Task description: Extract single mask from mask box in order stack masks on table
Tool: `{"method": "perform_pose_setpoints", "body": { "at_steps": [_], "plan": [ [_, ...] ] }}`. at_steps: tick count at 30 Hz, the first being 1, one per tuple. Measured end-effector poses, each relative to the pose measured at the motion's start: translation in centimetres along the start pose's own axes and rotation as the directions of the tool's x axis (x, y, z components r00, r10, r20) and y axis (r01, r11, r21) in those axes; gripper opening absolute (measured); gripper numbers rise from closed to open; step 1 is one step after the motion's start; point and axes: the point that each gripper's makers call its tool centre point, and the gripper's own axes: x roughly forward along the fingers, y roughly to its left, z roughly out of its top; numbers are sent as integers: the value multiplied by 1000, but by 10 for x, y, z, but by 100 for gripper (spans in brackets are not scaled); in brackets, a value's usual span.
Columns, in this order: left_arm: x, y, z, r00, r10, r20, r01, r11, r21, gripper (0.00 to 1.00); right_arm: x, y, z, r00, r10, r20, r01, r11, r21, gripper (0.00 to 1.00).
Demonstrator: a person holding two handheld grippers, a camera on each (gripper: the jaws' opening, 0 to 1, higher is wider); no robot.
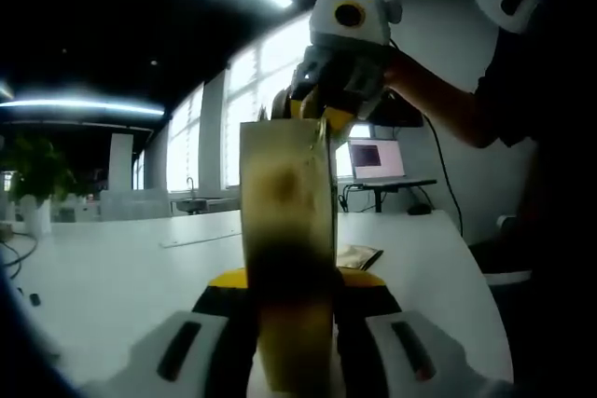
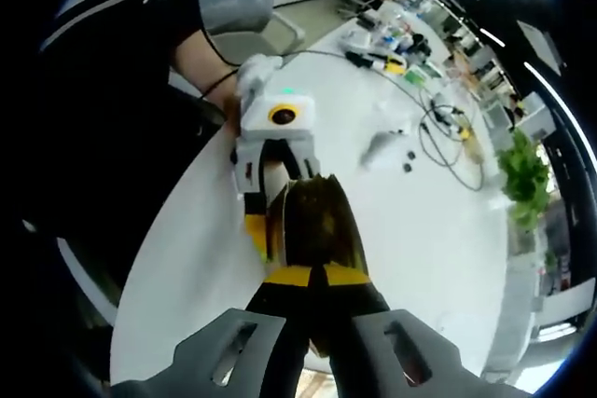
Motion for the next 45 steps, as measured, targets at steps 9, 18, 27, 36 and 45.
{"method": "perform_pose_setpoints", "body": {
  "at_steps": [9,18,27,36,45],
  "plan": [
    [0,0,0,1000,-2,-2,2,1000,1,34,-8,3,0,999,-30,41,30,999,-22,0],
    [0,0,-1,1000,1,-6,-1,1000,3,33,-25,-2,5,992,-94,83,96,995,-23,0],
    [0,0,-1,1000,1,-7,-1,1000,0,33,-35,-5,6,980,-151,126,149,989,24,0],
    [0,0,-2,1000,2,-7,-2,1000,1,33,-42,-4,8,965,-202,165,195,979,58,0],
    [1,1,-2,1000,2,-8,-2,1000,2,33,-57,-11,12,943,-271,194,257,962,95,0]
  ]
}}
